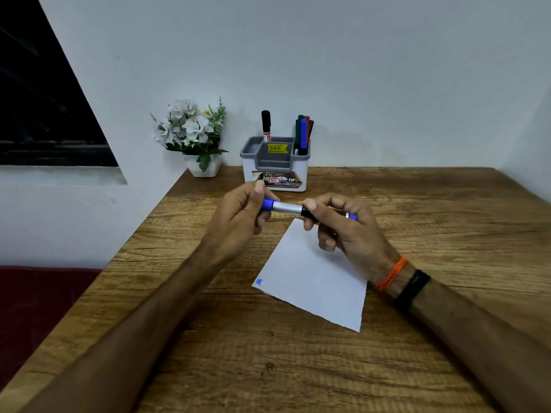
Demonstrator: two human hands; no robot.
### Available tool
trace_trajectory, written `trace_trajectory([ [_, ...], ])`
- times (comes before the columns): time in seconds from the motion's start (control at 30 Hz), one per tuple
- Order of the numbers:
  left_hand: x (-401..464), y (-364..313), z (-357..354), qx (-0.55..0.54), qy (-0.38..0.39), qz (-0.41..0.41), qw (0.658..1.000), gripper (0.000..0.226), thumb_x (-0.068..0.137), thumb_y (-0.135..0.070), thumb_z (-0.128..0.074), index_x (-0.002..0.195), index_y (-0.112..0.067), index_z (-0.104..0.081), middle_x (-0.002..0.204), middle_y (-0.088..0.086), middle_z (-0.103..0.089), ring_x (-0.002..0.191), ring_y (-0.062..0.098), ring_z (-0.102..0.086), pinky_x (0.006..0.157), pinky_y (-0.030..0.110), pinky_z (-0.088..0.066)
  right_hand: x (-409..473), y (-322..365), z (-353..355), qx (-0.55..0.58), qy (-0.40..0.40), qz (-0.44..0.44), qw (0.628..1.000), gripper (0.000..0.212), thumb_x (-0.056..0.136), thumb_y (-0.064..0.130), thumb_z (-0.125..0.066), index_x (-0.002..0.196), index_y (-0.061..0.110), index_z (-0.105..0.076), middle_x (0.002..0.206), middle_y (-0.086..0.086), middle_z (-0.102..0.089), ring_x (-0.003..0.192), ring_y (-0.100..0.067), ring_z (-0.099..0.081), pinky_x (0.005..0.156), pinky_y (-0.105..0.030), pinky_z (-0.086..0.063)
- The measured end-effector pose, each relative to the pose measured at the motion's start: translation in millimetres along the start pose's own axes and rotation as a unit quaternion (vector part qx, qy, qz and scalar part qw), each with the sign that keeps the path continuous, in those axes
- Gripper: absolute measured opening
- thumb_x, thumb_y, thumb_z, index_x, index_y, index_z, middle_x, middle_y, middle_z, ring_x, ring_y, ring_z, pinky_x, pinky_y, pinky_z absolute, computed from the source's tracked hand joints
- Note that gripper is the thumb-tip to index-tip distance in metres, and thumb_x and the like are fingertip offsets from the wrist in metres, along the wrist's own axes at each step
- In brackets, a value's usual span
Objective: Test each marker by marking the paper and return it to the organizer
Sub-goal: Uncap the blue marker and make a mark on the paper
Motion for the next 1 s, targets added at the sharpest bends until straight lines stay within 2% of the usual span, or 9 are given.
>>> trace_trajectory([
  [0.23, -3.5, 7.9, -9.3, 0.011, -0.037, 0.015, 0.999, 0.035, 0.105, -0.03, -0.03, 0.09, -0.008, -0.054, 0.059, -0.006, -0.042, 0.046, 0.002, -0.035, 0.043, 0.017, -0.03, 0.3, -2.4, -3.6, -0.021, 0.022, 0.046, 0.998, 0.015, 0.096, 0.012, -0.057, 0.094, 0.0, -0.066, 0.071, -0.011, -0.061, 0.041, -0.012, -0.042, 0.042, -0.024, -0.038],
  [0.47, -6.1, 6.1, -8.9, 0.012, -0.017, 0.009, 1.0, 0.032, 0.105, -0.027, -0.03, 0.09, -0.009, -0.052, 0.061, -0.004, -0.042, 0.047, 0.004, -0.036, 0.044, 0.018, -0.031, 0.2, -4.6, -3.3, -0.025, 0.034, 0.05, 0.998, 0.027, 0.092, 0.02, -0.06, 0.098, -0.006, -0.065, 0.074, -0.013, -0.065, 0.041, -0.014, -0.046, 0.044, -0.025, -0.042],
  [0.57, -3.5, -1.3, -0.6, 0.011, -0.002, -0.01, 1.0, 0.031, 0.104, -0.026, -0.032, 0.095, -0.006, -0.053, 0.064, 0.0, -0.052, 0.051, 0.01, -0.05, 0.046, 0.021, -0.04, 1.9, -1.5, -3.6, -0.012, 0.015, 0.021, 1.0, 0.032, 0.089, 0.025, -0.062, 0.104, -0.003, -0.066, 0.079, -0.01, -0.071, 0.05, -0.016, -0.055, 0.048, -0.026, -0.046],
  [0.67, -0.3, -9.6, 7.0, -0.027, -0.001, -0.012, 1.0, 0.019, 0.101, -0.018, -0.042, 0.104, -0.004, -0.055, 0.077, 0.007, -0.065, 0.063, 0.014, -0.066, 0.056, 0.024, -0.054, 2.5, 3.1, -6.8, -0.003, -0.012, 0.003, 1.0, 0.034, 0.085, 0.027, -0.066, 0.11, 0.003, -0.067, 0.089, -0.01, -0.076, 0.062, -0.017, -0.066, 0.054, -0.022, -0.049],
  [0.83, 1.9, -13.8, 5.5, -0.106, -0.101, 0.008, 0.989, 0.035, 0.086, -0.005, -0.065, 0.117, 0.007, -0.053, 0.094, 0.01, -0.072, 0.076, 0.018, -0.073, 0.067, 0.027, -0.06, 8.3, 5.6, -9.4, -0.051, -0.058, 0.002, 0.997, 0.017, 0.084, 0.016, -0.075, 0.1, 0.014, -0.071, 0.093, -0.003, -0.078, 0.075, -0.013, -0.072, 0.059, -0.021, -0.052],
  [0.93, 11.8, -22.8, 5.8, -0.082, -0.134, 0.005, 0.988, 0.036, 0.081, -0.004, -0.072, 0.113, 0.003, -0.058, 0.094, 0.011, -0.073, 0.081, 0.018, -0.073, 0.072, 0.031, -0.06, 17.6, 6.9, -13.8, -0.149, -0.048, 0.014, 0.988, 0.019, 0.082, 0.017, -0.078, 0.101, 0.014, -0.073, 0.086, -0.002, -0.078, 0.071, -0.006, -0.07, 0.062, -0.022, -0.052],
  [1.0, 21.2, -32.9, 8.3, -0.059, -0.148, -0.001, 0.987, 0.031, 0.078, -0.002, -0.075, 0.106, 0.001, -0.061, 0.091, 0.012, -0.072, 0.075, 0.013, -0.072, 0.067, 0.028, -0.059, 25.8, 11.1, -16.5, -0.196, -0.031, 0.018, 0.98, 0.024, 0.082, 0.019, -0.079, 0.105, 0.011, -0.074, 0.086, -0.001, -0.077, 0.067, -0.001, -0.069, 0.063, -0.018, -0.052],
])
Point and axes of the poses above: each hand's wrist, its own x-axis towards the middle knuckle, its own z-axis out of the back of the hand, y = z × x, the point moved 1 cm from there along x, towards the middle knuckle
